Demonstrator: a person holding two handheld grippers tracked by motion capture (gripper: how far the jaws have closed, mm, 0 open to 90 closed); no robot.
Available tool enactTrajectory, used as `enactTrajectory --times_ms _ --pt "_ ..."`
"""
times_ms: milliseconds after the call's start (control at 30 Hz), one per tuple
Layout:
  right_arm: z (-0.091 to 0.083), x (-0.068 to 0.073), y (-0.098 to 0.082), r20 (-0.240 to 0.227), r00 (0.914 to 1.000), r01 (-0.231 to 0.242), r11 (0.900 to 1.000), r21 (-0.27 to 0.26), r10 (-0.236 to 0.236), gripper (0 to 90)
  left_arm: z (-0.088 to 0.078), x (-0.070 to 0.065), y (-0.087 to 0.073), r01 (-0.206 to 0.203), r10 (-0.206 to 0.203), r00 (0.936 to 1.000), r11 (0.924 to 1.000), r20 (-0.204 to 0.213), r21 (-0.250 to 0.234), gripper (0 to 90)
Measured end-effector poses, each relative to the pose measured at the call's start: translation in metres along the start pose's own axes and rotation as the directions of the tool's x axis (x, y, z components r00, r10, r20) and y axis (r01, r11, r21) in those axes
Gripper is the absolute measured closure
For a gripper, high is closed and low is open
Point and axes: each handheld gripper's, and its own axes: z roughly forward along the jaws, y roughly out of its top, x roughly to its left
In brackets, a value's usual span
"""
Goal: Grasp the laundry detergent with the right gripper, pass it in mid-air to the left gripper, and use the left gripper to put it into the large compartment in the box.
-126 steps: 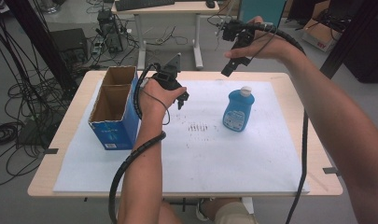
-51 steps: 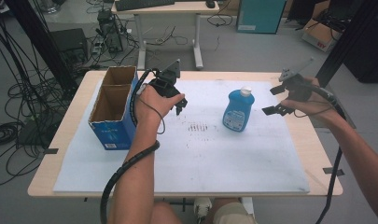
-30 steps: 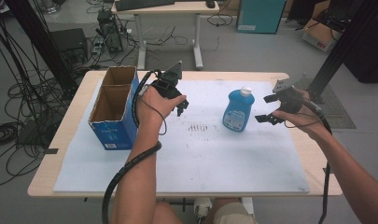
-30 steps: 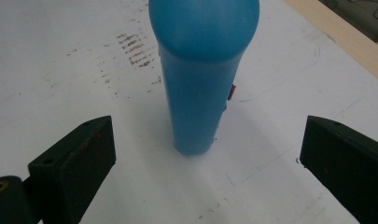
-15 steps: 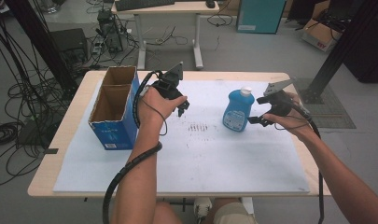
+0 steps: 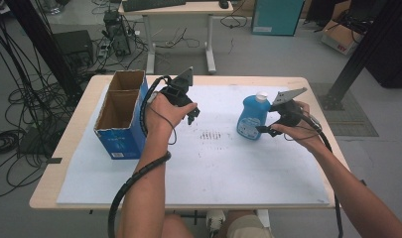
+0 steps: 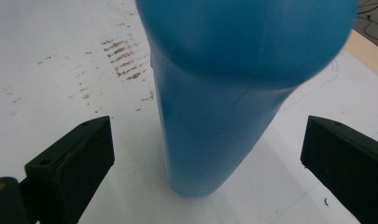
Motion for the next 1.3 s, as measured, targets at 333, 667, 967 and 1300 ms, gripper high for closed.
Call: enactTrajectory --times_ms 333,667,967,1300 --pt "0.010 0.001 -0.005 0.001 0.9999 0.010 1.000 -0.020 -0.010 2.4 0.001 -0.001 0.000 0.000 0.000 1.0000 1.0000 0.001 0.004 5.8" --pt "0.015 0.003 -0.007 0.004 0.9999 0.017 0.999 -0.032 -0.017 2.4 -0.001 -0.003 0.001 -0.005 0.005 1.0000 1.0000 -0.003 0.002 5.8" --pt "0.020 0.003 -0.010 0.008 0.9999 0.015 0.998 -0.056 -0.014 2.2 0.000 -0.005 0.002 -0.008 0.008 1.0000 1.0000 -0.004 0.001 5.8" --pt "0.023 0.004 -0.009 0.011 0.9997 0.020 0.997 -0.074 -0.019 2.1 -0.001 -0.006 0.003 -0.013 0.013 0.9999 0.9999 -0.006 0.002 5.8"
